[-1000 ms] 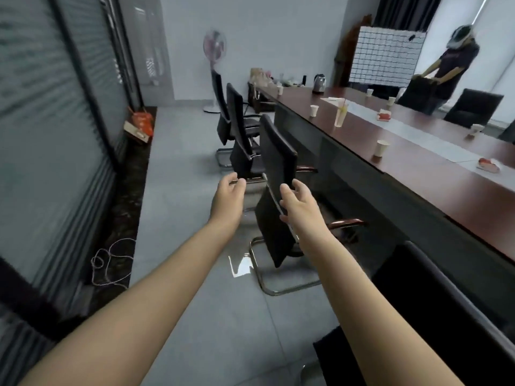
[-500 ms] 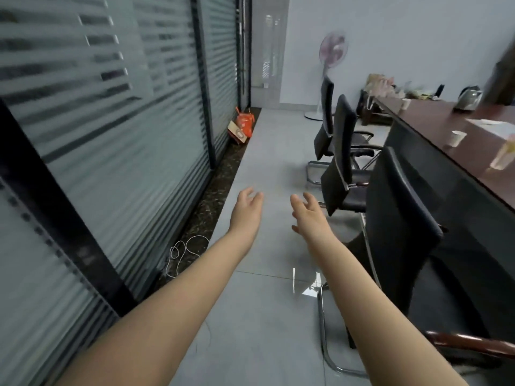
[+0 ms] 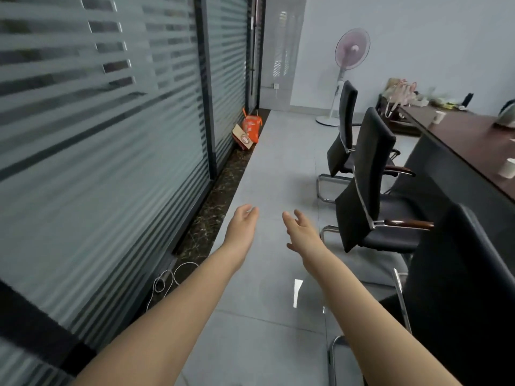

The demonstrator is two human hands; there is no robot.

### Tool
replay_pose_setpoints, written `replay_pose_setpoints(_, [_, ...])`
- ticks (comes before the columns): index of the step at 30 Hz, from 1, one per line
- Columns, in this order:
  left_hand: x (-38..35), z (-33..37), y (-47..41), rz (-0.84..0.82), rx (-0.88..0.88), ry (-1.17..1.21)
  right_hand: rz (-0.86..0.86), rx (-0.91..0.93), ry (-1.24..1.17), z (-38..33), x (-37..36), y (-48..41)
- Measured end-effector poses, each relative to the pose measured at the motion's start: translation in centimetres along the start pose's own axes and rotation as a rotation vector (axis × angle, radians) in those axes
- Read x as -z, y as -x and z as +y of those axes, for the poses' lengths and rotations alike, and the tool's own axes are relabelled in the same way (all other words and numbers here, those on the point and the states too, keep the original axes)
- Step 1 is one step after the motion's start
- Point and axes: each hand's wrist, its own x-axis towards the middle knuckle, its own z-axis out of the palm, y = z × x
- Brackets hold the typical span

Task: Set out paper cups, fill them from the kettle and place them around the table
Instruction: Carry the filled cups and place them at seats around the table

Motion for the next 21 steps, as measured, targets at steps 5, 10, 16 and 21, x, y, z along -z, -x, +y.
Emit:
replay_pose_setpoints(5, [-2.5,2.9,-10.9,-0.056,0.007,-0.034,0.003,0.002,0.026,-3.5,0.2,-10.5])
replay_pose_setpoints(10, [-6.3,5.9,-21.8,-0.101,-0.014,-0.01,0.06,0.026,0.012,-7.0,2.2,-21.0])
replay_pose_setpoints(16, [-11.5,7.6,-34.5,-0.13,0.004,-0.006,0.098,0.014,0.004,-8.9,4.7,-34.0])
replay_pose_setpoints(21, [-16.3,9.4,-47.1,-0.113,0.007,0.002,0.062,0.008,-0.019,-11.4,6.9,-47.2])
